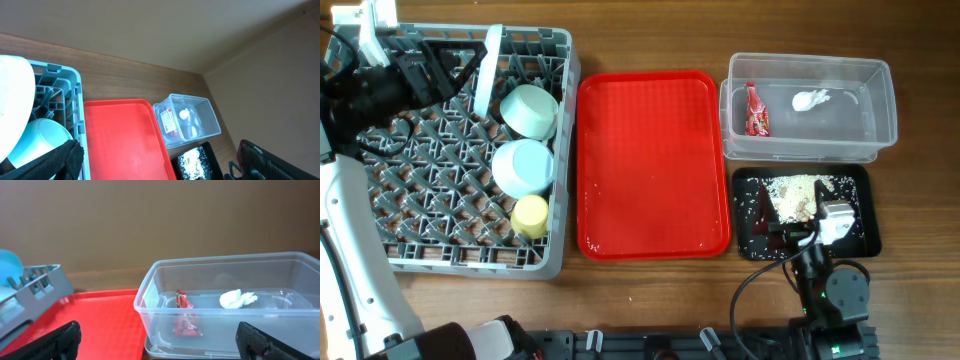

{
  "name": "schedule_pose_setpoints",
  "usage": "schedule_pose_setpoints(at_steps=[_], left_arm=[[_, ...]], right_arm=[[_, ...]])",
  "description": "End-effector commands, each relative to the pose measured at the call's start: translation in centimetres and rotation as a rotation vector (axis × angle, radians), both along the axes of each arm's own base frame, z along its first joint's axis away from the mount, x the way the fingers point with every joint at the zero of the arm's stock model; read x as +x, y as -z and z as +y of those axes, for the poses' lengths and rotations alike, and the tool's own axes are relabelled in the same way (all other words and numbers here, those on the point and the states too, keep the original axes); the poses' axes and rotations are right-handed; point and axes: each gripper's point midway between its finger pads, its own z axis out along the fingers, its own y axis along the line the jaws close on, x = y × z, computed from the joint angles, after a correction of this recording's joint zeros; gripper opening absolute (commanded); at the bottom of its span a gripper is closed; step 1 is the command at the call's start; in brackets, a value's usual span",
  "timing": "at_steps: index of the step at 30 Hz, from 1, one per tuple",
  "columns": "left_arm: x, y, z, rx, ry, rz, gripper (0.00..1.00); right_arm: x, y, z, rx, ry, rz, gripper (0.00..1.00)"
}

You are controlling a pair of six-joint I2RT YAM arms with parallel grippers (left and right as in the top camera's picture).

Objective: Sort waste into correct bins and load items into the dishwasher rack

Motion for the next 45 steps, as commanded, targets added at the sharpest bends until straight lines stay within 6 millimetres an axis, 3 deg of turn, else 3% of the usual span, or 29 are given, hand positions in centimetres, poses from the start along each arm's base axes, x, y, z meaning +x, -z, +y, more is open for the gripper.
schedule_pose_setpoints(at_steps=[1,21,24,27,28,31,34,37,43,45], left_arm=[[0.0,-0.3,-0.1,0.002,0.009,-0.014,1.0],[-0.2,-0.5,-0.5,0.034,-0.001,-0.021,1.0],[-1.8,-1.7,-0.4,0.168,-0.099,-0.05,1.0],[-5.6,-2.1,-0.3,0.35,-0.246,-0.048,1.0],[-8.1,-1.2,-0.4,0.432,-0.3,-0.029,1.0],[-12.2,0.6,-1.8,0.492,-0.302,-0.06,1.0],[-16.4,4.1,-3.2,0.487,-0.285,-0.168,1.0],[-17.3,6.2,-3.7,0.466,-0.304,-0.34,1.0],[-16.8,7.0,-4.6,0.405,-0.355,-0.833,1.0],[-16.3,8.1,-4.7,0.4,-0.353,-0.875,1.0]], right_arm=[[-0.1,-0.3,0.3,-0.049,-0.022,-0.023,1.0],[-0.1,-0.2,0.3,-0.049,-0.022,-0.018,1.0],[-0.1,-0.2,0.3,-0.049,-0.022,-0.018,1.0],[-0.1,-0.2,0.3,-0.049,-0.022,-0.018,1.0],[-0.1,-0.2,0.3,-0.05,-0.022,-0.018,1.0],[-0.1,-0.2,0.3,-0.049,-0.022,-0.018,1.0],[-0.1,-0.2,0.3,-0.05,-0.022,-0.018,1.0],[-0.1,-0.2,0.3,-0.049,-0.022,-0.018,1.0],[-0.1,-0.2,0.3,-0.049,-0.022,-0.018,1.0],[-0.1,-0.2,0.3,-0.049,-0.022,-0.018,1.0]])
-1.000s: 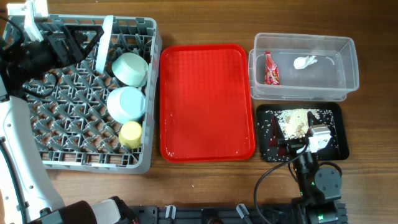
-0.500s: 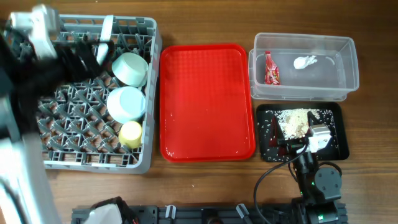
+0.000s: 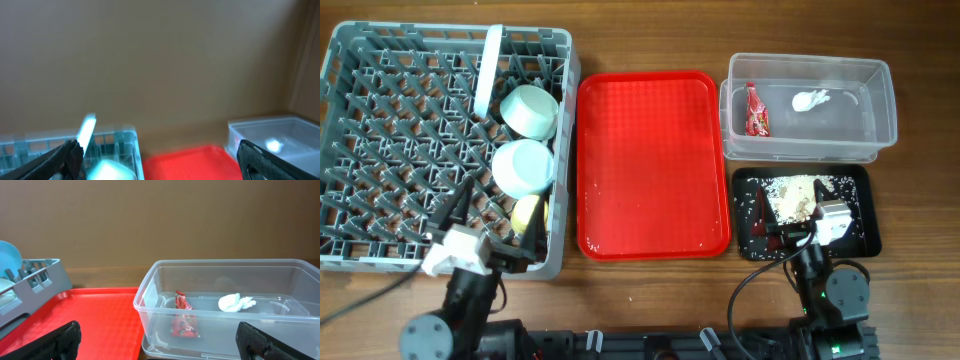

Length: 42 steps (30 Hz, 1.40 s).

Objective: Sort waste into correct bins and load items into the dishwasher rack

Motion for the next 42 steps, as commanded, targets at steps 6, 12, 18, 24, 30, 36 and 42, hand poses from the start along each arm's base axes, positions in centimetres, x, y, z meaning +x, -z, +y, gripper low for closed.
schedule_pose_setpoints(at_steps=[6,12,18,24,30,36,42], left_arm=[[2.5,7.9,-0.4,0.0,0.022,0.075,1.0],[3.6,12.8,-0.2,-0.009,-0.002,0.177,1.0],[4.1,15.1,1.8,-0.017,-0.128,0.253,1.0],[4.3,15.3,3.6,-0.019,-0.232,0.26,1.0],[4.3,15.3,3.6,-0.019,-0.232,0.261,1.0],[4.3,15.4,3.6,-0.019,-0.232,0.262,1.0],[4.3,15.4,3.6,-0.019,-0.232,0.262,1.0]], right_arm=[[-0.1,-0.2,0.2,-0.012,-0.012,-0.012,0.99],[-0.1,-0.2,0.2,-0.012,-0.012,-0.012,1.0],[-0.1,-0.2,0.2,-0.012,-0.012,-0.012,1.0],[-0.1,-0.2,0.2,-0.013,-0.012,-0.012,1.0],[-0.1,-0.2,0.2,-0.012,-0.012,-0.012,1.0],[-0.1,-0.2,0.2,-0.013,-0.012,-0.012,1.0],[-0.1,-0.2,0.2,-0.012,-0.012,-0.012,1.0]])
